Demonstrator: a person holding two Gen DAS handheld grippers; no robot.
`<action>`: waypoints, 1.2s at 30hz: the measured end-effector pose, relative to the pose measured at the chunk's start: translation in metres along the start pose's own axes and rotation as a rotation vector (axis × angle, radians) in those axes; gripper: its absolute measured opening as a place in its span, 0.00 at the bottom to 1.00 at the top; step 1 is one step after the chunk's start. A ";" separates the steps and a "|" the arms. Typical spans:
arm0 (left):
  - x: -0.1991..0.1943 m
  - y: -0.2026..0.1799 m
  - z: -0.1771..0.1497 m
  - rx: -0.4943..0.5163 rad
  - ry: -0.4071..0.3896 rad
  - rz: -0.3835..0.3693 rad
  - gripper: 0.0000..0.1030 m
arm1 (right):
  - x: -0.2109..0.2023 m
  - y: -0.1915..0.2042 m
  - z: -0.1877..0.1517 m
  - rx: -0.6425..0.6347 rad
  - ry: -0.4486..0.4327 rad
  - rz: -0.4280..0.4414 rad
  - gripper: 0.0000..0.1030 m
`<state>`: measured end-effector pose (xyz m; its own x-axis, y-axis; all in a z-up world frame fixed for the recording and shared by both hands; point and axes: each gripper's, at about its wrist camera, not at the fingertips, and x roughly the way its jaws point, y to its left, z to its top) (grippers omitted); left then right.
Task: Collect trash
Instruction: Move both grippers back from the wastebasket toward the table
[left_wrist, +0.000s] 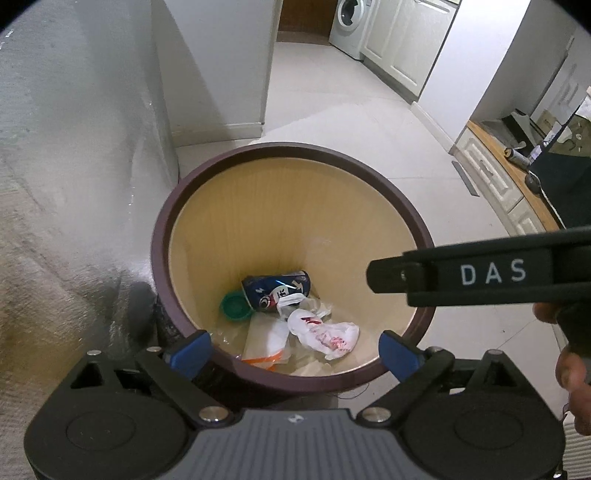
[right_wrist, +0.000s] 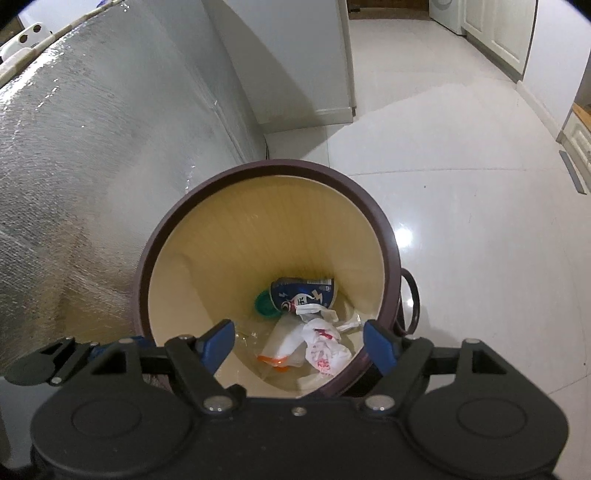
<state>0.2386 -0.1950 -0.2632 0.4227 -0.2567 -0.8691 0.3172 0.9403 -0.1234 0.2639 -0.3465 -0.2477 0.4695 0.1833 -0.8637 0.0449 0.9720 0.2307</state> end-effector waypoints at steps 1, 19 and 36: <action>-0.003 0.001 -0.001 -0.004 -0.001 0.002 0.94 | -0.002 0.000 -0.001 -0.001 -0.003 -0.002 0.75; -0.046 0.013 -0.017 -0.056 -0.016 0.049 1.00 | -0.055 -0.001 -0.028 -0.009 -0.088 -0.016 0.94; -0.098 0.022 -0.028 -0.126 -0.087 0.097 1.00 | -0.097 -0.009 -0.062 -0.003 -0.176 -0.072 1.00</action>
<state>0.1805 -0.1431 -0.1937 0.5193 -0.1770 -0.8360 0.1653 0.9806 -0.1049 0.1632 -0.3638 -0.1937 0.6125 0.0852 -0.7858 0.0812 0.9821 0.1698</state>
